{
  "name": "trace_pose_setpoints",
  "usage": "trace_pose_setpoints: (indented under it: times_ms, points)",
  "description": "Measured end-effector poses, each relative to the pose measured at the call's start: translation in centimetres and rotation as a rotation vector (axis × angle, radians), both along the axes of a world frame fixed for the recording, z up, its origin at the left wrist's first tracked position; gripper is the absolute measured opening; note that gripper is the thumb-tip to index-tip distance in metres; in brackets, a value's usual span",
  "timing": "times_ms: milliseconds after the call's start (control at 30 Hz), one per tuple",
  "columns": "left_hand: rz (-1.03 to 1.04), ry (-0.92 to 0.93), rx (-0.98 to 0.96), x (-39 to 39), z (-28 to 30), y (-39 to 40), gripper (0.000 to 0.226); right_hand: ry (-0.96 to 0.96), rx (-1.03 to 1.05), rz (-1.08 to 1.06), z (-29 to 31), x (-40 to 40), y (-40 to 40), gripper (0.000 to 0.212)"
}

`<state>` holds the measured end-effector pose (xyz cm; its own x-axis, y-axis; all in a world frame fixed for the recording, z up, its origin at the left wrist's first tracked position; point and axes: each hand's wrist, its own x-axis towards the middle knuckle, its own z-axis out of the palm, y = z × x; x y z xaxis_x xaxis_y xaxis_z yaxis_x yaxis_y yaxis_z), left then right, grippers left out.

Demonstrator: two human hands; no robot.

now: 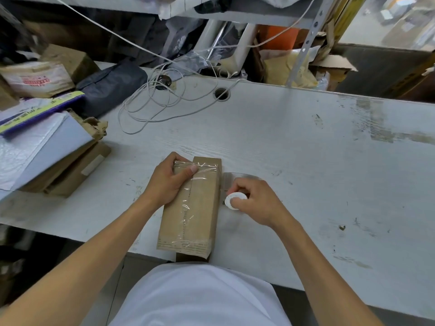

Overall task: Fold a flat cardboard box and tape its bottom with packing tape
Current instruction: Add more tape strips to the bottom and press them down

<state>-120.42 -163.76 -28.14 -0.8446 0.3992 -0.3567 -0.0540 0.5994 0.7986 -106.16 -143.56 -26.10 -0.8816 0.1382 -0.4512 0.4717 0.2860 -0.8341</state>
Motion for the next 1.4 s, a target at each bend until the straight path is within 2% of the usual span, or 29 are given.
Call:
trace_pose_setpoints:
  times_ms: [67,167,267,367,500,700,800,867,967,1033,1133,1200,1267,1400]
  points:
    - [0.006,-0.013,0.020,0.0,0.0,-0.3,0.026,0.041,-0.108,-0.064,-0.1,0.1,0.5,0.011]
    - [0.015,-0.033,0.045,0.0,0.1,-0.3,0.028,0.112,-0.252,-0.446,-0.7,-0.4,2.0,0.009]
    - [0.018,-0.025,0.047,0.1,0.0,-0.1,0.027,0.083,-0.128,-0.735,-2.7,-0.8,4.1,0.009]
    - [0.012,-0.015,0.041,0.4,-0.1,0.3,0.028,-0.021,0.006,-0.842,-5.4,-1.2,6.4,0.017]
    - [-0.001,0.003,0.037,0.1,-0.4,-0.1,0.027,-0.171,0.047,-0.778,-7.7,-1.1,8.1,0.022]
    - [0.001,-0.011,0.057,0.1,0.0,-0.1,0.025,-0.175,0.198,-0.754,-6.1,-1.0,8.4,0.026]
    - [0.014,-0.020,0.067,0.3,0.3,-0.1,0.027,-0.062,0.419,-0.726,-3.7,-1.4,7.1,0.027]
    - [0.020,-0.026,0.064,0.3,0.4,-0.1,0.030,0.074,0.472,-0.708,-1.3,-2.1,4.2,0.019]
    - [0.023,-0.043,0.048,0.4,0.7,0.2,0.035,0.206,0.428,-0.646,1.8,-2.9,-2.4,0.007]
    - [0.074,-0.010,0.027,0.7,0.9,0.4,0.042,0.235,0.432,-0.619,1.8,-3.2,-6.1,0.004]
    - [0.229,0.142,-0.055,1.5,1.3,0.5,0.057,0.116,0.377,-0.685,0.9,-3.7,-8.6,0.014]
    - [0.275,0.144,-0.025,2.2,1.4,0.5,0.055,0.066,0.282,-0.767,0.6,-3.8,-8.8,0.017]
    - [0.296,0.108,0.044,2.7,1.4,0.3,0.048,0.069,0.218,-0.814,0.4,-3.6,-8.8,0.012]
    - [0.322,0.086,0.156,3.7,1.0,-0.5,0.036,0.073,0.130,-0.822,0.3,-3.7,-8.7,0.008]
